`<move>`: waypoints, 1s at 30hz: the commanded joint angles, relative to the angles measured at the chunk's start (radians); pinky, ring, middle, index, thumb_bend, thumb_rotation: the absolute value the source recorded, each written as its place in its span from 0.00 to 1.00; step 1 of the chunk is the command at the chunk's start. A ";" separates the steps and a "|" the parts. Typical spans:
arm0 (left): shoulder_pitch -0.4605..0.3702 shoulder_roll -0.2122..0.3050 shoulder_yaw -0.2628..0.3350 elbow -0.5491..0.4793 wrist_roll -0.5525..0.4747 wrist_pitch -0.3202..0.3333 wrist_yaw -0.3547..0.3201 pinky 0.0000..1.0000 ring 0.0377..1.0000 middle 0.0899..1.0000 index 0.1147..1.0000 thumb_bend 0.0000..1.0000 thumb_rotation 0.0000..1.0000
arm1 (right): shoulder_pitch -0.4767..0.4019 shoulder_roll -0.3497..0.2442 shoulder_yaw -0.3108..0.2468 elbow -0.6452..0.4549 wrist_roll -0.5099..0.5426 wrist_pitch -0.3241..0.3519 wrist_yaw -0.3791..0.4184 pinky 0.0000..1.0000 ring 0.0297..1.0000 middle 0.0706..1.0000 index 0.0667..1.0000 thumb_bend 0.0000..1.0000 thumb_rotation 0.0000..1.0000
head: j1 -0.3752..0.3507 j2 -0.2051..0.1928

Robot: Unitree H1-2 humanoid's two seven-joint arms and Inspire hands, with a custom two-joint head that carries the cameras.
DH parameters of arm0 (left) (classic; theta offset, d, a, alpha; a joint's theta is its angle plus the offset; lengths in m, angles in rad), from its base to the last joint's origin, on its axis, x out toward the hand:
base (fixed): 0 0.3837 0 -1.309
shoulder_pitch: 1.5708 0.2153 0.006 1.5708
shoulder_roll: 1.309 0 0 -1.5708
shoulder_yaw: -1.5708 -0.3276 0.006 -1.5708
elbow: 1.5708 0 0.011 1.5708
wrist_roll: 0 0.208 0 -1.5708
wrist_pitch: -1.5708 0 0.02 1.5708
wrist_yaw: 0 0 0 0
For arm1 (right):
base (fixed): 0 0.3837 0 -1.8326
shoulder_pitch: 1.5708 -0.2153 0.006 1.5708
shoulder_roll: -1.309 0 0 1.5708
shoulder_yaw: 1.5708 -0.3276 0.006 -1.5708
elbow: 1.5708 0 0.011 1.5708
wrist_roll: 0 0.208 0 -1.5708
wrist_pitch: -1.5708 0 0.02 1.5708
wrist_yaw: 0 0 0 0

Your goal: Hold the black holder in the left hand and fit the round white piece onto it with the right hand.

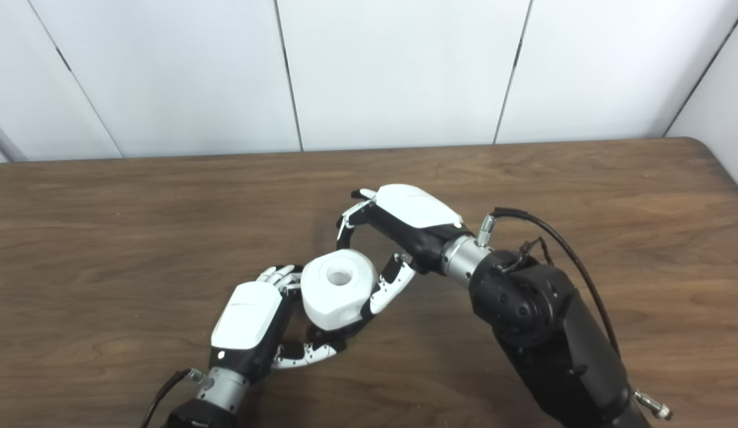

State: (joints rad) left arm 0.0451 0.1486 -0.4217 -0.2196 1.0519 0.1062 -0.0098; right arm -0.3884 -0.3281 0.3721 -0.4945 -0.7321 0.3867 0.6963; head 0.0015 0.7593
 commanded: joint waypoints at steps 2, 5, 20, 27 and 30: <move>0.000 0.002 -0.013 -0.008 0.020 0.004 -0.027 0.91 0.87 0.77 0.42 0.52 0.05 | -0.039 0.006 -0.013 -0.020 -0.008 -0.026 -0.030 0.90 0.96 0.77 0.44 0.53 0.13 | 0.001 0.002; 0.000 0.002 -0.013 -0.008 0.017 0.001 -0.024 0.91 0.87 0.77 0.42 0.52 0.05 | -0.037 0.005 -0.009 -0.018 -0.012 -0.029 -0.030 0.90 0.96 0.78 0.44 0.53 0.13 | 0.000 0.002; -0.002 -0.005 -0.017 -0.008 0.017 0.005 -0.027 0.92 0.87 0.77 0.42 0.52 0.05 | -0.012 0.002 0.001 0.000 -0.032 -0.053 -0.038 0.92 0.96 0.78 0.44 0.53 0.13 | 0.003 0.004; 0.000 -0.007 -0.016 -0.008 0.014 0.005 -0.024 0.92 0.88 0.77 0.42 0.52 0.05 | -0.003 0.007 0.002 0.002 -0.049 -0.052 -0.037 0.92 0.97 0.78 0.44 0.53 0.13 | 0.004 0.004; 0.000 -0.008 -0.017 -0.010 0.015 0.009 -0.029 0.92 0.88 0.77 0.42 0.52 0.05 | 0.000 0.007 0.002 0.002 -0.050 -0.055 -0.039 0.92 0.96 0.78 0.45 0.53 0.14 | 0.005 0.004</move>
State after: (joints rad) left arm 0.0454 0.1450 -0.4235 -0.2217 1.0523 0.1124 -0.0128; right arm -0.3760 -0.3256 0.3756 -0.4880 -0.7681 0.3498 0.6769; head 0.0061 0.7624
